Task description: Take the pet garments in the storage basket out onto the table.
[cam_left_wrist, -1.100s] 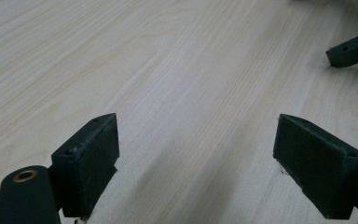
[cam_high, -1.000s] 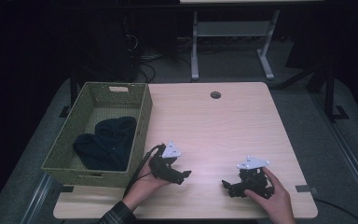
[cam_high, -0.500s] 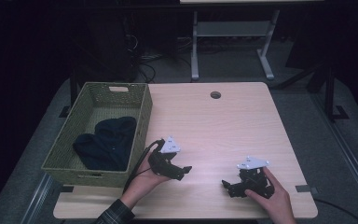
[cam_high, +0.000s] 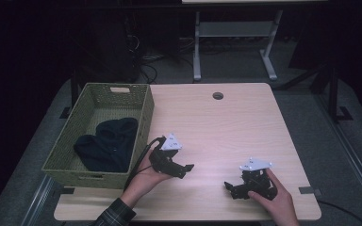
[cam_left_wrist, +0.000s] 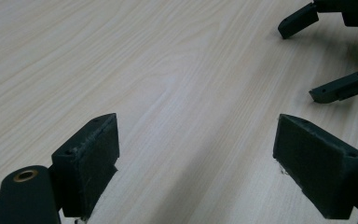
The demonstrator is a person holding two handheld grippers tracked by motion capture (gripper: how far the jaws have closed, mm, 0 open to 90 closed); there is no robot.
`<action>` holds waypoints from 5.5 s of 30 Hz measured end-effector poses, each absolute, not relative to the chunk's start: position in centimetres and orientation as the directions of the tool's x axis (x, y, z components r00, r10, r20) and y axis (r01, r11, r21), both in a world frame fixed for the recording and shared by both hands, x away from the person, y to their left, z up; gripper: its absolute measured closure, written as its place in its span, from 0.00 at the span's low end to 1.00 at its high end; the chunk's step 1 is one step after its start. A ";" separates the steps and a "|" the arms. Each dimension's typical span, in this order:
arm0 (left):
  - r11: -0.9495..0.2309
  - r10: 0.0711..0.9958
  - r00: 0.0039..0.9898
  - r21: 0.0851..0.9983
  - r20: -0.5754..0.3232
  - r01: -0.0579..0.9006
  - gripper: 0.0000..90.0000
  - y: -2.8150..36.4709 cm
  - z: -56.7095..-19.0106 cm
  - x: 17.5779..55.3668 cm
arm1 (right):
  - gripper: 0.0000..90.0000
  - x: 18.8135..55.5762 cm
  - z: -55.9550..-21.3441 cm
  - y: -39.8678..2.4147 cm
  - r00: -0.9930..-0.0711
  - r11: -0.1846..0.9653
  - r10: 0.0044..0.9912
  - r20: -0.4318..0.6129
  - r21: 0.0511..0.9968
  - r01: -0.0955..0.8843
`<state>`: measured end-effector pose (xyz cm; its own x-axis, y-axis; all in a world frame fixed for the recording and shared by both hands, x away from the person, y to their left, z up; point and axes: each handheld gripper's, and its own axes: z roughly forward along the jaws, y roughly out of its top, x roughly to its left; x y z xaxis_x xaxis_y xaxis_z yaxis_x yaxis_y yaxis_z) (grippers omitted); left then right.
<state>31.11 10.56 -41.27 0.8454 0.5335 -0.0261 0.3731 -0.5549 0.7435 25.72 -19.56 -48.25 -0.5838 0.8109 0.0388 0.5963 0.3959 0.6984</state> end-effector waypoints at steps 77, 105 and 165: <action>-0.484 0.606 0.795 0.789 -0.010 0.379 0.16 17.5 -33.8 35.2 | 0.00 25.7 -48.3 -19.6 -0.584 0.396 0.811 0.038 0.698 0.596; -0.433 0.715 0.699 0.785 0.002 0.442 0.16 24.6 -33.5 36.3 | 0.00 25.7 -48.3 -19.6 -0.584 0.397 0.811 0.037 0.698 0.595; -0.628 0.693 0.721 0.507 0.018 0.591 0.16 30.2 -40.7 38.4 | 0.00 25.8 -48.3 -19.6 -0.586 0.398 0.810 0.035 0.700 0.593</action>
<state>38.40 30.16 -40.74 0.7207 0.6930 0.0183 0.5907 -0.6278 0.5069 25.76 -19.57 -48.26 -0.5857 0.8097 0.0353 0.5931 0.3985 0.6996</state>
